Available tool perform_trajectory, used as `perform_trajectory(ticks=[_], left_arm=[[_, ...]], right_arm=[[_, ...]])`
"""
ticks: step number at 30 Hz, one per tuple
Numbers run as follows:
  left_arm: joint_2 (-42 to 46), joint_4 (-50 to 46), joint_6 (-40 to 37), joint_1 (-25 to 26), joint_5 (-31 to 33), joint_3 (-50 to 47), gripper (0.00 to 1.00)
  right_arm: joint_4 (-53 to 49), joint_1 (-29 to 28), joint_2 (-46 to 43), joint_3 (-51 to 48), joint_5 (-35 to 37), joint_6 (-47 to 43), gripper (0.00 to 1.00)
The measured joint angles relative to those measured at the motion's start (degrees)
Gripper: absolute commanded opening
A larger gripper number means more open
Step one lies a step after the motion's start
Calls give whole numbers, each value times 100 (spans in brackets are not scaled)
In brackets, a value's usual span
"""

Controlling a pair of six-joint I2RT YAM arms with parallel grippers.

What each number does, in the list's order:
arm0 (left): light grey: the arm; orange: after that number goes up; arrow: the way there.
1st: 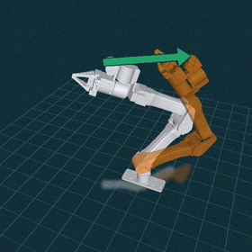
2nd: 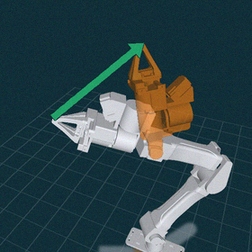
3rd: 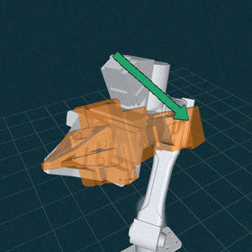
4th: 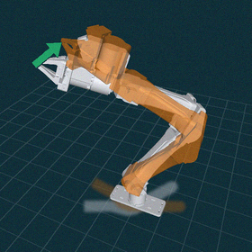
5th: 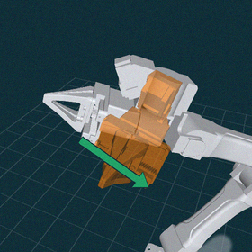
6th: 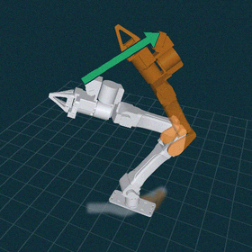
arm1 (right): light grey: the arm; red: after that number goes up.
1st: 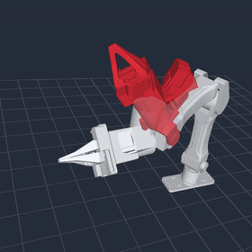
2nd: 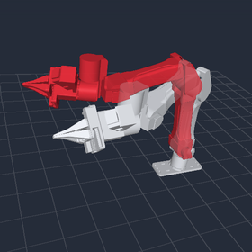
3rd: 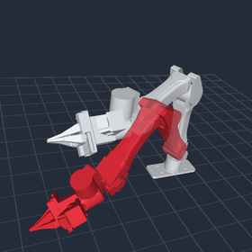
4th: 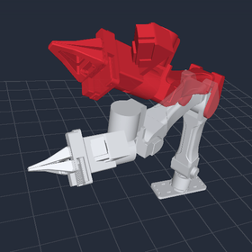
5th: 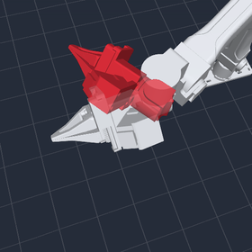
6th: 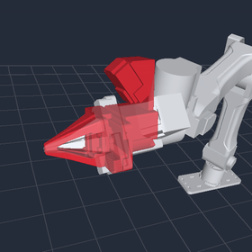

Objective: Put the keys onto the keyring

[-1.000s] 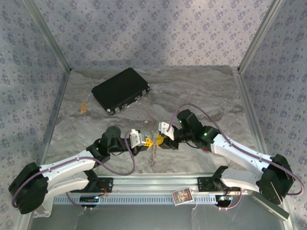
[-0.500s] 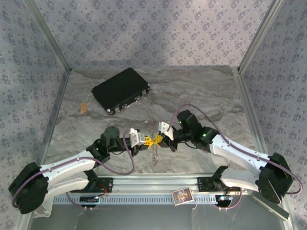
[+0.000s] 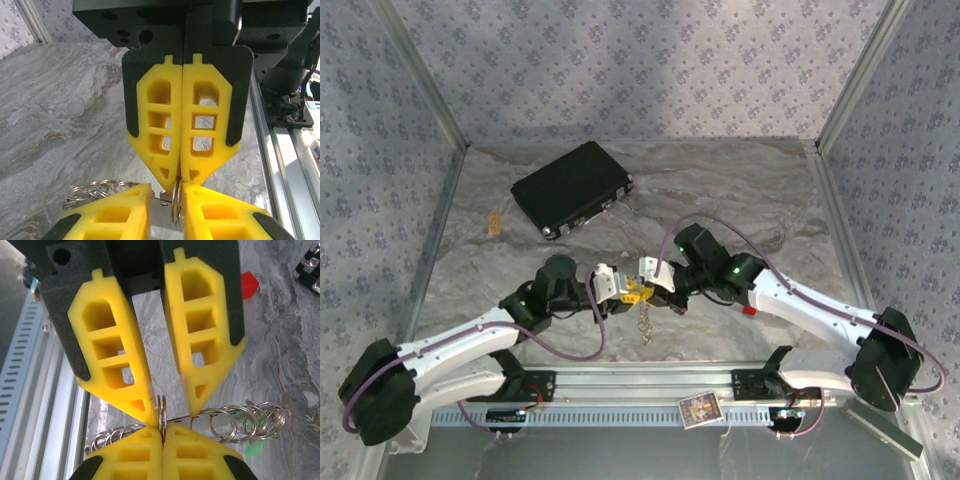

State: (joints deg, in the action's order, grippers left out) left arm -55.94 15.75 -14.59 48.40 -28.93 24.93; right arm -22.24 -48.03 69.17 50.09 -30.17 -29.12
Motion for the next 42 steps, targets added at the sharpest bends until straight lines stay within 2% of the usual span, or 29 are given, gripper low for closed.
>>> perform_trajectory(ticks=[5, 10, 14, 24, 35, 37, 42], left_arm=[[-125, -229, -146, 11, -24, 70, 14], [-151, -354, -256, 11, -66, 85, 1], [-149, -358, -278, 11, -96, 87, 0], [66, 466, -9, 9, -79, -479, 0], [116, 1320, 271, 9, -87, -785, 0], [114, 1401, 291, 9, -87, -785, 0], [114, 1453, 339, 2, -70, -787, 0]], right_arm=[[-210, -107, 44, 76, 236, -140, 0], [-234, -125, 42, 85, 280, -142, 0], [-214, -125, 31, 83, 280, -127, 21], [498, 109, -435, -577, -31, 328, 25], [1335, 120, -437, -1003, -205, 809, 22], [1429, 120, -428, -1010, -225, 868, 18], [1587, 118, -378, -1019, -293, 977, 2]])
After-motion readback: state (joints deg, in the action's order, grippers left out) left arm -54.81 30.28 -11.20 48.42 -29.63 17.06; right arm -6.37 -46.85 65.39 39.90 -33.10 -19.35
